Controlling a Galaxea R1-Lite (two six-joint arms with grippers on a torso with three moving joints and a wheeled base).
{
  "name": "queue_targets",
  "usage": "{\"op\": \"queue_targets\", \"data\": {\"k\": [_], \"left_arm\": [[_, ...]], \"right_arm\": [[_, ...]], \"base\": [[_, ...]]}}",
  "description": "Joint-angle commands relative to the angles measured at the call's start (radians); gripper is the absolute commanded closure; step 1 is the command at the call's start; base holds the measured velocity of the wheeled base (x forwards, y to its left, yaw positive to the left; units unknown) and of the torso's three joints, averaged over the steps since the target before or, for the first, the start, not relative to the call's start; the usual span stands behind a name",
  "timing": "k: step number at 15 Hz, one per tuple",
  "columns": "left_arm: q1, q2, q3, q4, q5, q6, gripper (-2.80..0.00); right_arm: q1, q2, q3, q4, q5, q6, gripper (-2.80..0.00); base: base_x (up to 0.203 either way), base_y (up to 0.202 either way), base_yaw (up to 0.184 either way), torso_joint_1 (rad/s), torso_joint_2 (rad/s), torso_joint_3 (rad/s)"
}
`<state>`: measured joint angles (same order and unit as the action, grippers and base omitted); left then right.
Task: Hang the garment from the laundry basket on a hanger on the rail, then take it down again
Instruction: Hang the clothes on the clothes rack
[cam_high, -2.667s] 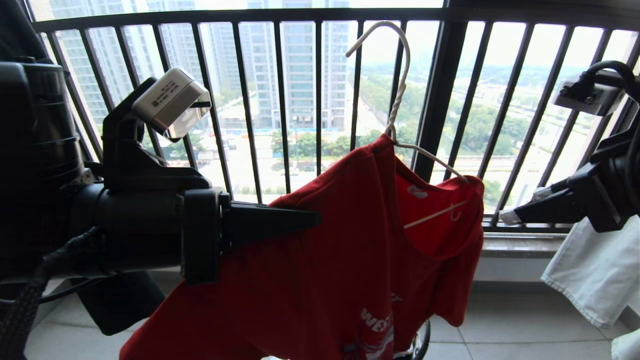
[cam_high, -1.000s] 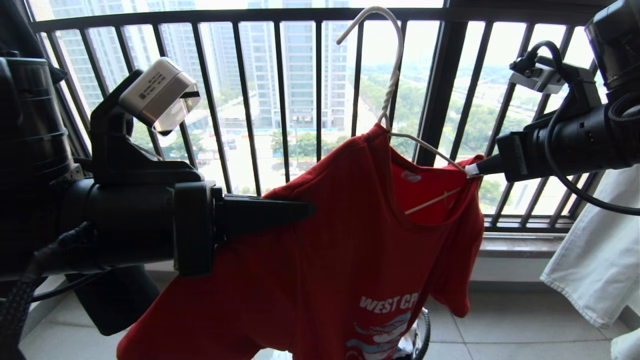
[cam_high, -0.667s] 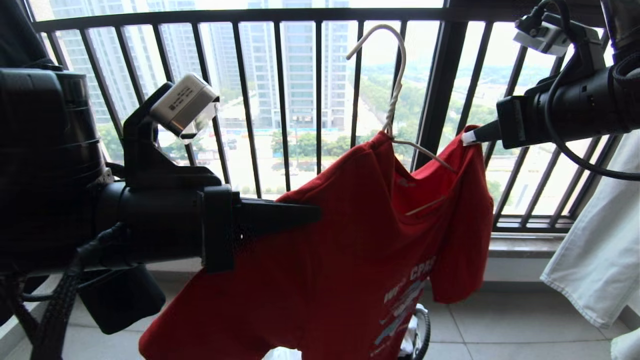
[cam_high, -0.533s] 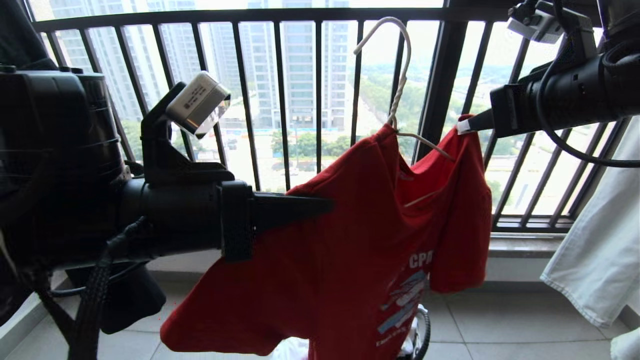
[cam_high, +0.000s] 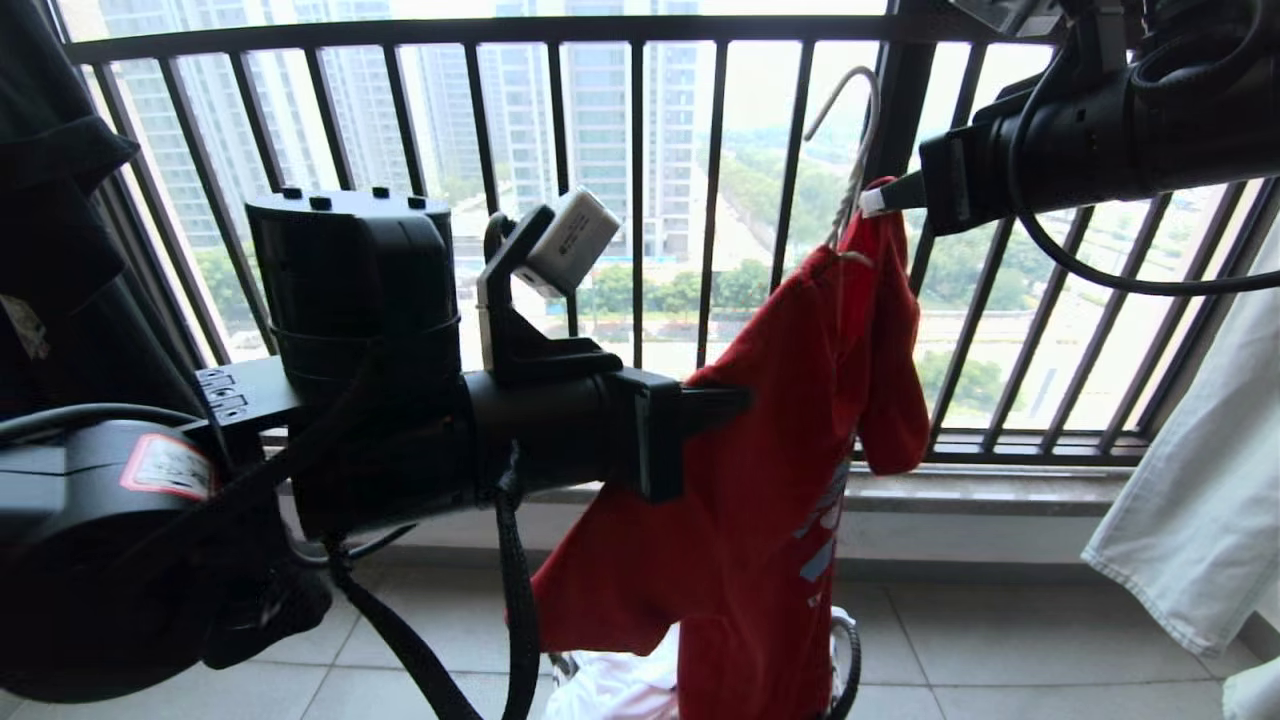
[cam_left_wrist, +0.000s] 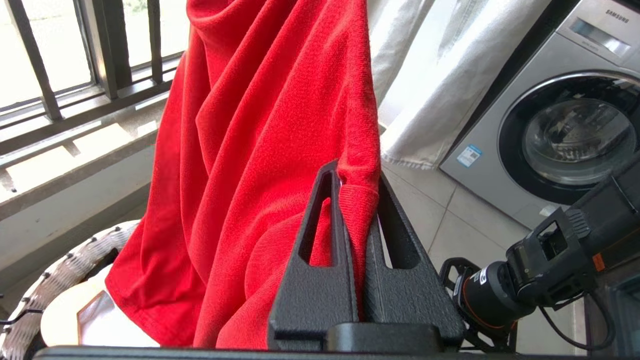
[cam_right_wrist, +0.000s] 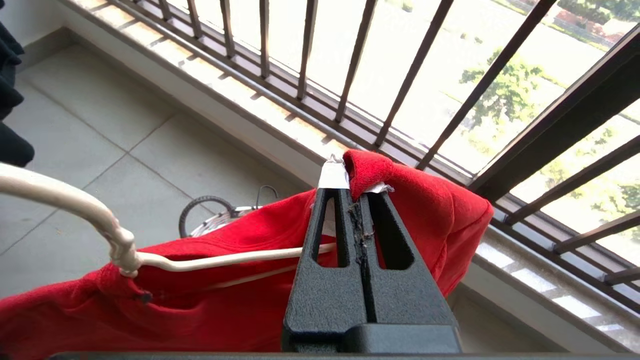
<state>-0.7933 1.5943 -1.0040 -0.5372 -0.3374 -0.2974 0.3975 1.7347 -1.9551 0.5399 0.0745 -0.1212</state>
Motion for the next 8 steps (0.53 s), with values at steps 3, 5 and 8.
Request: {"op": "queue_targets", "data": {"k": [3,5,8], "left_arm": [[-0.048,0.109,-0.015,-0.108,0.15,0.001,0.0],[-0.066,0.139,-0.015,-0.21,0.233,0.003,0.0],[-0.069,0.145,-0.014,-0.231,0.261,0.014,0.0]], "right_arm": [[0.032,-0.039,0.027,0.002,0.002,-0.015,0.0],[0.035,-0.062,0.055,0.002,0.004,-0.015,0.0],[0.038,-0.084,0.078,0.0,0.007,-0.017,0.0]], "base": [[0.0,0.0,0.0,0.0,0.0,0.0],[0.0,0.0,0.0,0.0,0.0,0.0],[0.0,0.0,0.0,0.0,0.0,0.0]]}}
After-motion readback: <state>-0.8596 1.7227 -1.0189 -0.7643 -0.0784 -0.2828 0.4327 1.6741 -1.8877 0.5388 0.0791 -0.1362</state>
